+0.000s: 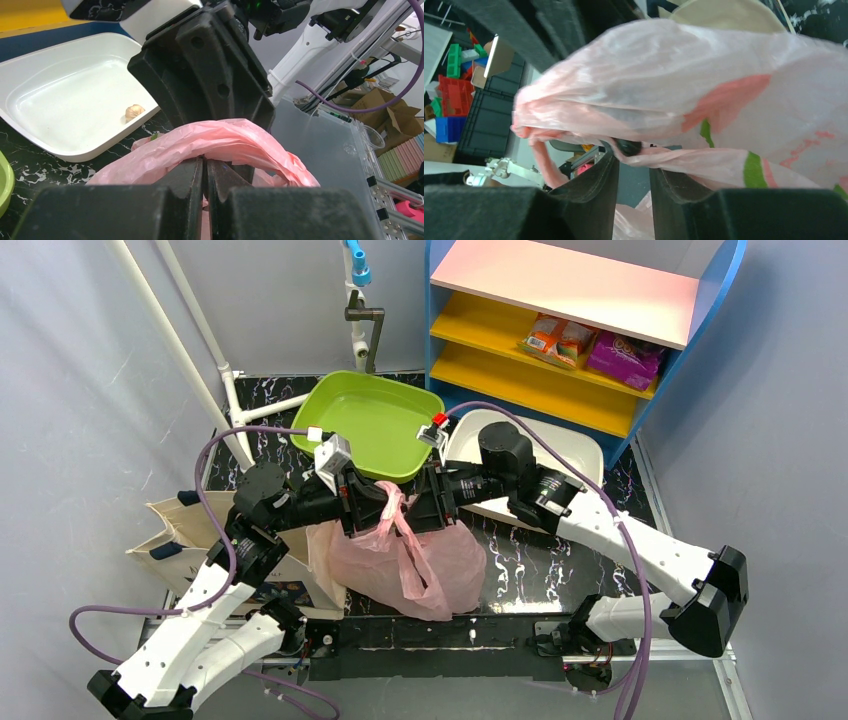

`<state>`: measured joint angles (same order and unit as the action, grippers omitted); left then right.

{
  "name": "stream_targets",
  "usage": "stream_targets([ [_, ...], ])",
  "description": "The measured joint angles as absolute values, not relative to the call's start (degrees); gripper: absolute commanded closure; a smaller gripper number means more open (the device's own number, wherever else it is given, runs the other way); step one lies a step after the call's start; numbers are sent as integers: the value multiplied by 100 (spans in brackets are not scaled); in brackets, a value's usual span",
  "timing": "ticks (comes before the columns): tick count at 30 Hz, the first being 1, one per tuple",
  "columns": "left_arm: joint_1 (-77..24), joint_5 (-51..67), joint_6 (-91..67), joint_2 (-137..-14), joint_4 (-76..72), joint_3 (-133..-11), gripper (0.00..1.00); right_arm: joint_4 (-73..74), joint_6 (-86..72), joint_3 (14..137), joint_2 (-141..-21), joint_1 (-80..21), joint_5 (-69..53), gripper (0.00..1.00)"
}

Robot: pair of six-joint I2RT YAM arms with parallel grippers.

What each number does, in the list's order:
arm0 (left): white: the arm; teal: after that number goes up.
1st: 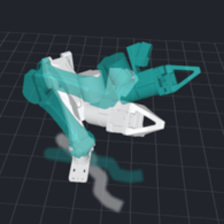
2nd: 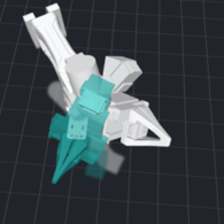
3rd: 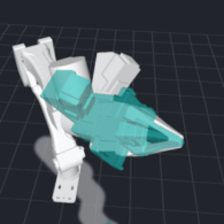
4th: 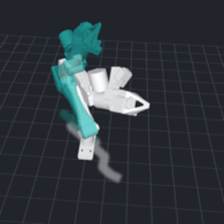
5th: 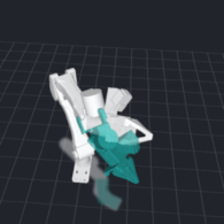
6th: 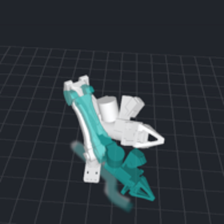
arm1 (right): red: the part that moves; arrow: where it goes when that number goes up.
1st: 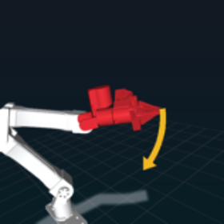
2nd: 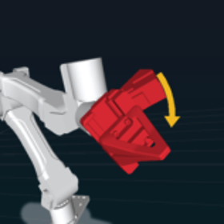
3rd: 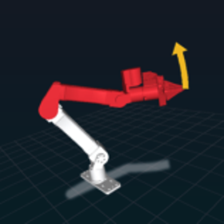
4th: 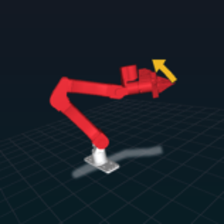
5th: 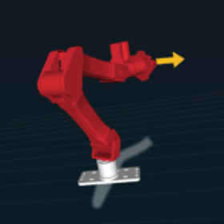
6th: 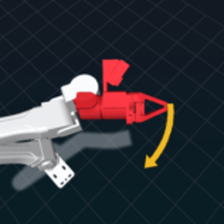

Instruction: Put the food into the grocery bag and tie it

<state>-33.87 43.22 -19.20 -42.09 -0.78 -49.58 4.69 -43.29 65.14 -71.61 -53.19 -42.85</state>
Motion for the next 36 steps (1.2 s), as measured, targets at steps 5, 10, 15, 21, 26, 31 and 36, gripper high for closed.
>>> stream_targets([
  [5,-3387,4241,-1959,-4217,25,-5052,100,-191,-4187,6493,-7161,-5463,-4322,50],
  [10,-3387,4237,-1988,-4228,193,-5227,100,-720,-3972,6383,-7157,-5649,-4281,48],
  [15,-3387,4233,-1992,-4296,397,-5389,100,-1313,-3756,6114,-7107,-5789,-4080,46],
  [21,-3385,4241,-1946,-4462,652,-5629,100,-1822,-3468,5911,-7100,-5911,-3850,45],
  [26,-3382,4331,-1863,-4609,832,-5920,100,-2447,-3044,5695,-7083,-6034,-3684,41],
  [31,-3398,4460,-1778,-4825,1004,-6016,100,-3194,-2628,5015,-6831,-6090,-3413,41],
  [36,-3398,4541,-1798,-4912,1050,-6016,100,-3695,-2399,4639,-6726,-6145,-3173,41],
])
